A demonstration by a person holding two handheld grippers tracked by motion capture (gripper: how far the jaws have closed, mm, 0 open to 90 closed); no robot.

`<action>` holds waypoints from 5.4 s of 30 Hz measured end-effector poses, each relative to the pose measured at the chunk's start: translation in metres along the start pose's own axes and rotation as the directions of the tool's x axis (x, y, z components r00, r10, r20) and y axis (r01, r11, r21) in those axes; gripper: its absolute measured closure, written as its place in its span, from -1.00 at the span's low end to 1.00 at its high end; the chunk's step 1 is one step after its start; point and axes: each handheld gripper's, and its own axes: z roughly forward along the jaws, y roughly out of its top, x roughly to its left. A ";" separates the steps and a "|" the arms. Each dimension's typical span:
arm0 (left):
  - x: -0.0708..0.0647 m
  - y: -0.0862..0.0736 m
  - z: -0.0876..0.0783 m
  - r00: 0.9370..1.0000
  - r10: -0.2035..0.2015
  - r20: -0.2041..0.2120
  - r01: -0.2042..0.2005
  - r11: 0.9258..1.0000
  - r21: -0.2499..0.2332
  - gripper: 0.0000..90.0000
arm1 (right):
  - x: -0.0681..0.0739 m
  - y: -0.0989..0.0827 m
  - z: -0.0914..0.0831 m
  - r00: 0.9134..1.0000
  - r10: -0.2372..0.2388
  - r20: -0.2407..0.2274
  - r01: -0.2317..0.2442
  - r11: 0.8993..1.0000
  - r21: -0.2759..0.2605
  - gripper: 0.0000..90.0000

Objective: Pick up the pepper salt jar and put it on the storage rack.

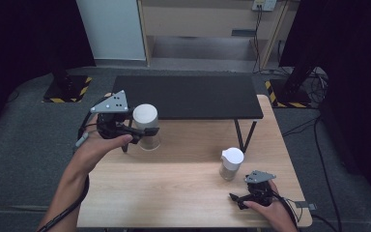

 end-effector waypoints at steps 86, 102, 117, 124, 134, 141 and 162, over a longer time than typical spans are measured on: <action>0.108 0.029 0.057 0.996 -0.076 -0.043 0.077 0.997 0.023 -0.25 | 0.000 0.000 0.000 1.000 -0.001 0.001 0.001 1.000 0.000 -0.96; 0.098 0.033 0.058 0.995 -0.042 -0.088 0.047 0.997 0.054 -0.61 | 0.000 0.000 0.000 1.000 -0.001 0.001 0.001 1.000 0.000 -0.96; 0.064 0.025 0.021 0.977 -0.018 -0.213 0.034 0.997 0.072 -0.98 | 0.000 0.000 0.000 1.000 -0.001 0.001 0.001 1.000 -0.001 -0.96; 0.033 0.021 0.004 0.962 0.020 -0.272 0.002 0.997 0.083 -0.96 | 0.000 0.000 0.000 1.000 0.000 0.002 0.000 1.000 -0.001 -0.96; -0.009 0.003 0.001 0.952 0.043 -0.303 -0.017 0.996 0.088 -0.97 | 0.004 -0.001 -0.001 1.000 0.009 0.015 -0.009 1.000 -0.001 -0.94; -0.034 -0.012 0.014 0.951 0.046 -0.307 -0.015 0.994 0.105 -0.98 | 0.006 -0.002 -0.002 1.000 0.012 0.020 -0.012 1.000 -0.003 -0.94; -0.068 -0.048 0.098 0.980 0.080 -0.182 -0.040 0.976 0.214 -0.96 | 0.006 -0.003 -0.003 1.000 0.014 0.021 -0.014 1.000 -0.002 -0.93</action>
